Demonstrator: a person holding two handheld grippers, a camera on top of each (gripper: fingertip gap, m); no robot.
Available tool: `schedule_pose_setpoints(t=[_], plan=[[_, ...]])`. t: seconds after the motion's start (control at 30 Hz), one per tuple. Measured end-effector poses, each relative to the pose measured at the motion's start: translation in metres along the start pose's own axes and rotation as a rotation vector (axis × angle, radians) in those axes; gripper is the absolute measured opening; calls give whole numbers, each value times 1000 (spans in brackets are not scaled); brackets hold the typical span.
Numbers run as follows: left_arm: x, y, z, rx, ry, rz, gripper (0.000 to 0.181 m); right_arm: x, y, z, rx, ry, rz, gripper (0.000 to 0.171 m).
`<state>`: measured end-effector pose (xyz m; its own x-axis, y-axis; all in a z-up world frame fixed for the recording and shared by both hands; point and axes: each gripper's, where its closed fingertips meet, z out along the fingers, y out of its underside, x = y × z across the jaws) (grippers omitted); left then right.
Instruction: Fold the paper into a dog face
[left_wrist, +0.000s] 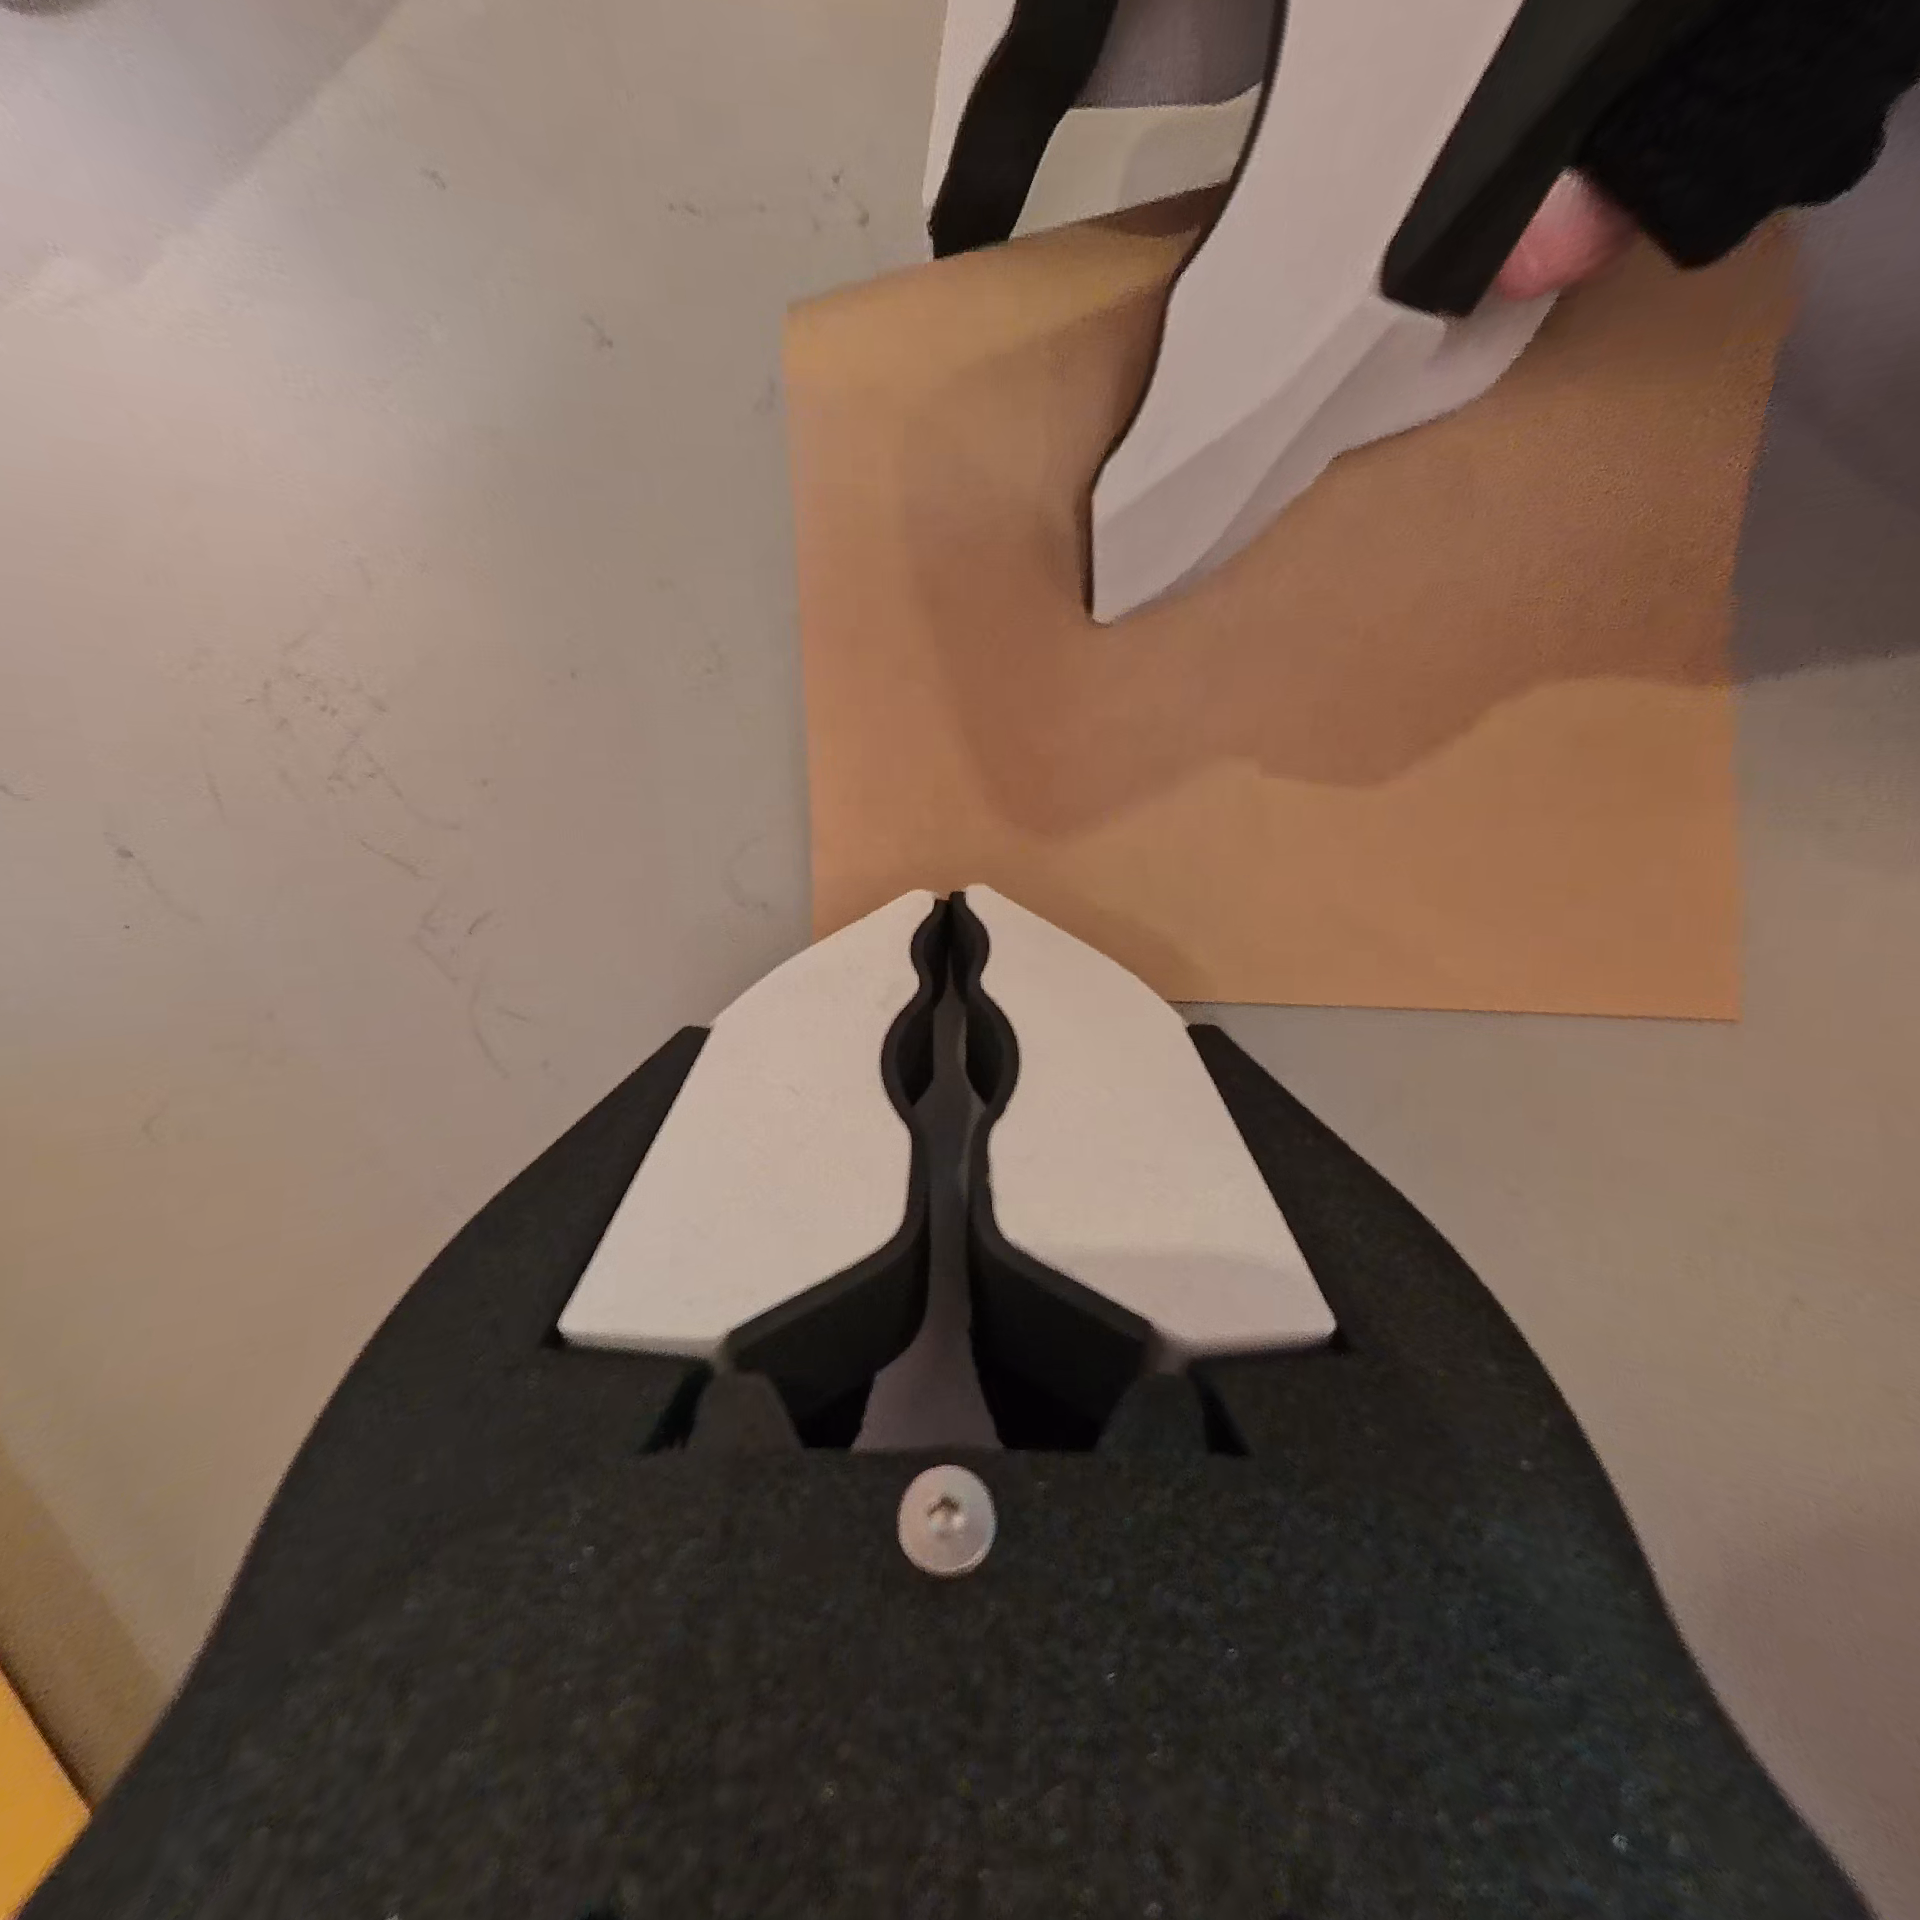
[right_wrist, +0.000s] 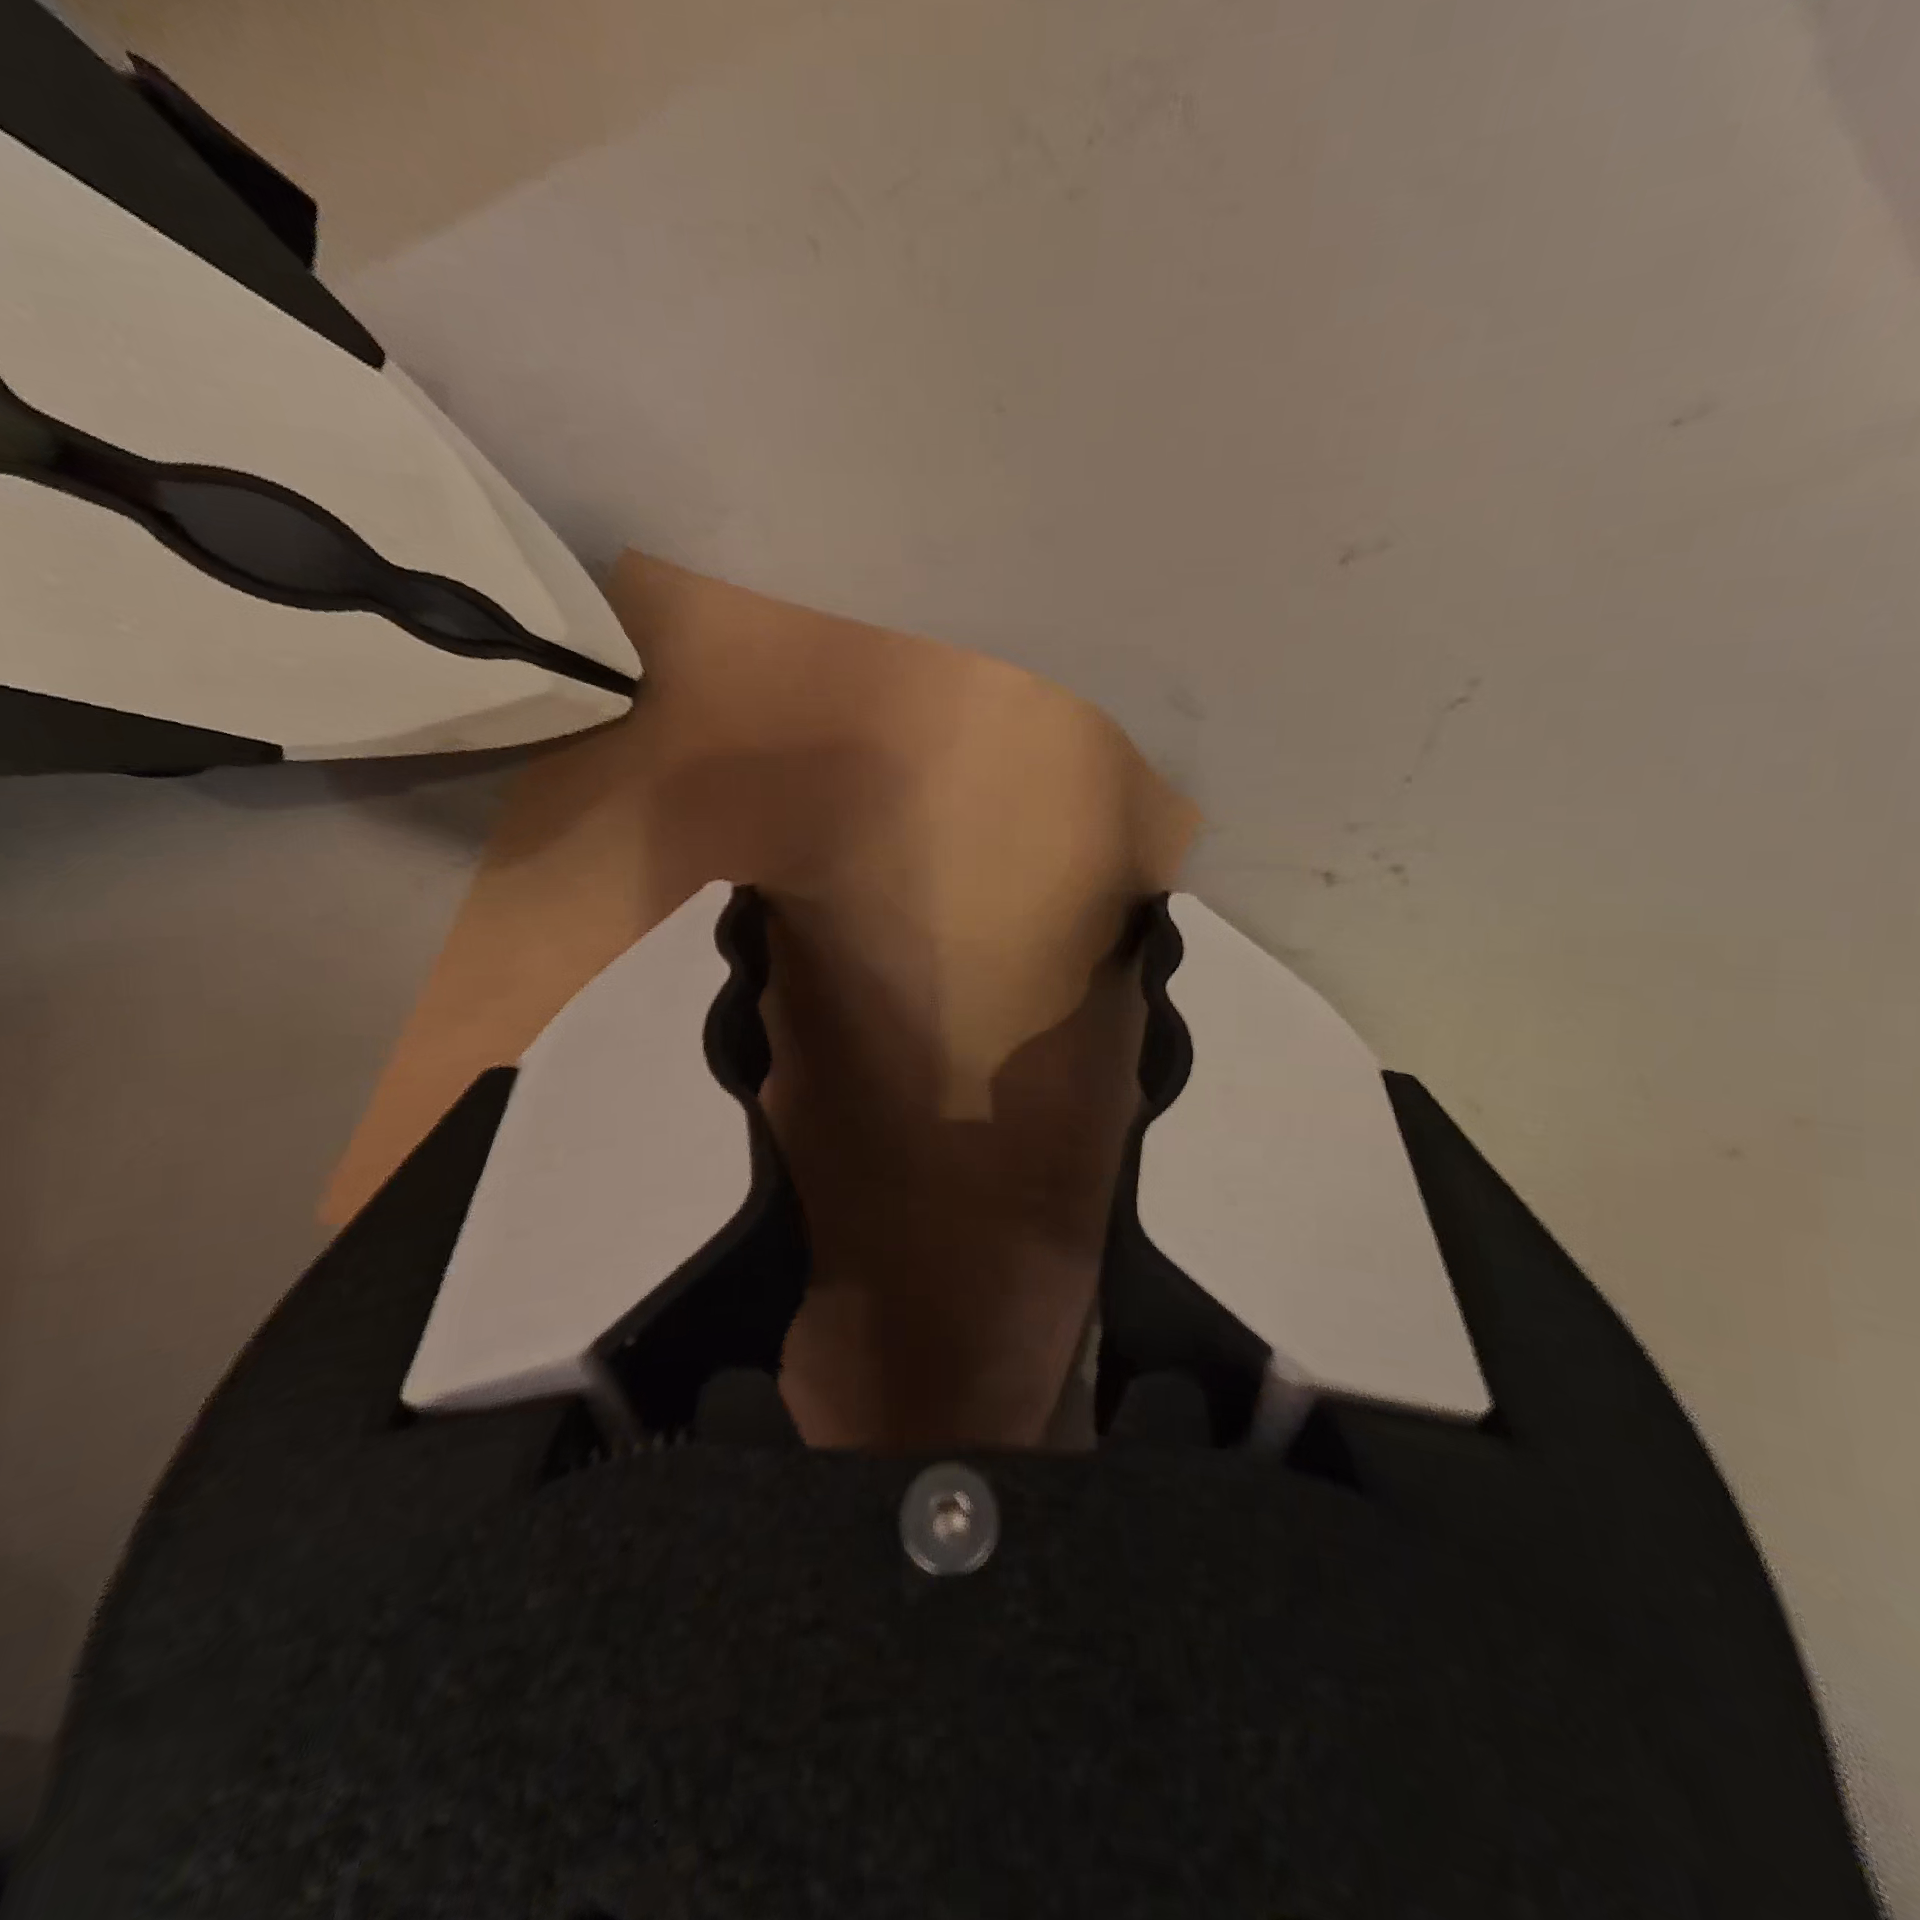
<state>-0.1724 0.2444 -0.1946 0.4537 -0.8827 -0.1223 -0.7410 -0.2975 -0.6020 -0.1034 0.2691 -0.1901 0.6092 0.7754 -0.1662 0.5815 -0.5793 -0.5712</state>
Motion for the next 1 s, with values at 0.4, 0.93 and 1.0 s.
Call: schedule_pose_setpoints(t=[0.4,0.93,1.0], plan=[[0,0,0,2,5,0,0,-53,-15,-35,210,-628,295,58],[0,0,0,6,10,-5,0,-60,6,-57,207,-644,541,59],[0,0,0,7,12,-5,0,-64,9,-62,220,-616,544,58]])
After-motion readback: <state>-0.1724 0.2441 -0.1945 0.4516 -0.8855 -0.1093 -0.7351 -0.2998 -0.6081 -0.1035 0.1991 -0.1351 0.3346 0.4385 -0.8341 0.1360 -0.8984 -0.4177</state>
